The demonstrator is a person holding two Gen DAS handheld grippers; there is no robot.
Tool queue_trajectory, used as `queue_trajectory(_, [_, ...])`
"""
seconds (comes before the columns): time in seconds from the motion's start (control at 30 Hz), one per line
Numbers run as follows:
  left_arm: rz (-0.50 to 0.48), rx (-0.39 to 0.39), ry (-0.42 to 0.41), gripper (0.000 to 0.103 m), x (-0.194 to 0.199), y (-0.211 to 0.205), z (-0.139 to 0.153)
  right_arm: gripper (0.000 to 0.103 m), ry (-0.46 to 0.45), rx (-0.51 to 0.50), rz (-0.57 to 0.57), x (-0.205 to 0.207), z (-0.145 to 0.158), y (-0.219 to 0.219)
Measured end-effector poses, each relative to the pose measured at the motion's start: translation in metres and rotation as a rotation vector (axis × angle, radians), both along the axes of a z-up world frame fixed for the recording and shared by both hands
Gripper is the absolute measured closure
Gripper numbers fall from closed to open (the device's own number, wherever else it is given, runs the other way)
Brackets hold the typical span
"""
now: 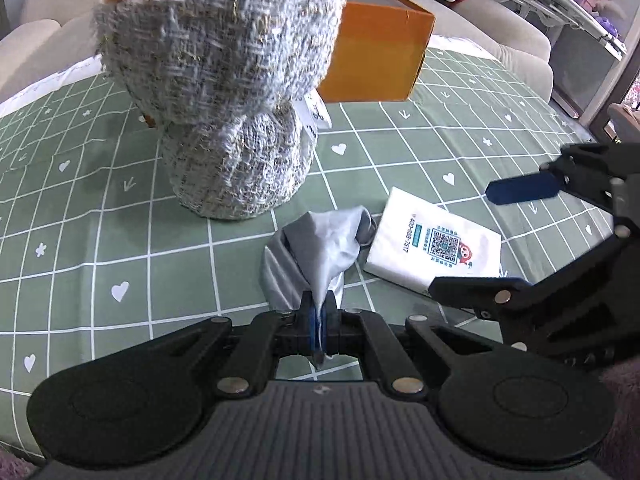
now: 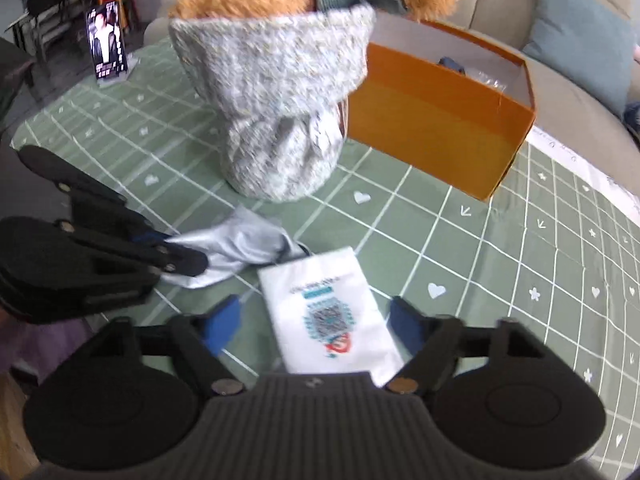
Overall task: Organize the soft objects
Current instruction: 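Grasp the silver-grey cloth with the left tool while the right tool grasps the white packet, then lift the grey cloth and white packet with both tools over the orange box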
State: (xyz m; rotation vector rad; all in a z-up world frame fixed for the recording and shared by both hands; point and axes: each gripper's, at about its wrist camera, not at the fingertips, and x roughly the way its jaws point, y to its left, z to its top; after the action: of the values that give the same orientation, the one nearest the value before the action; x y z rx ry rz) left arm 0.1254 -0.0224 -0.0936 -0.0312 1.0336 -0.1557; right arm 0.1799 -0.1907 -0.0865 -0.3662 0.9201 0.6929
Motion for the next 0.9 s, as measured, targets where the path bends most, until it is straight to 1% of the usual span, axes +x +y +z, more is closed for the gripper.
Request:
queue_trajectory(0.07, [-0.002, -0.006, 0.006, 0.101, 0.001, 0.000, 0.000, 0.016, 0.011, -0.018, 0.021, 0.008, -0.009, -0.003])
queue_trajectory(0.17, [-0.012, -0.002, 0.007, 0.101, 0.006, 0.000, -0.002, 0.016, 0.040, -0.048, 0.083, 0.011, -0.022, -0.001])
queue_trajectory(0.23, [-0.015, -0.001, 0.009, 0.101, 0.009, -0.001, -0.005, 0.016, 0.033, -0.071, 0.096, 0.009, -0.030, 0.001])
queue_trajectory(0.33, [-0.015, -0.004, 0.015, 0.101, 0.013, -0.002, -0.008, 0.017, 0.053, -0.059, 0.089, 0.010, -0.037, -0.001])
queue_trajectory(0.43, [-0.015, -0.006, 0.015, 0.101, 0.014, -0.003, -0.009, 0.020, 0.061, -0.021, 0.078, 0.011, -0.040, -0.003])
queue_trajectory(0.5, [-0.014, -0.007, 0.015, 0.100, 0.015, -0.003, -0.009, 0.028, 0.048, -0.007, 0.058, 0.012, -0.039, -0.004])
queue_trajectory(0.53, [-0.014, -0.008, 0.014, 0.100, 0.015, -0.003, -0.009, 0.030, 0.043, -0.002, 0.047, 0.013, -0.038, -0.005])
queue_trajectory(0.73, [-0.015, -0.003, 0.008, 0.100, 0.014, -0.004, -0.010, 0.035, 0.035, -0.004, -0.001, 0.008, -0.035, -0.001])
queue_trajectory(0.9, [-0.013, 0.000, 0.007, 0.100, 0.014, -0.005, -0.010, 0.039, 0.032, -0.011, -0.013, 0.005, -0.034, 0.002])
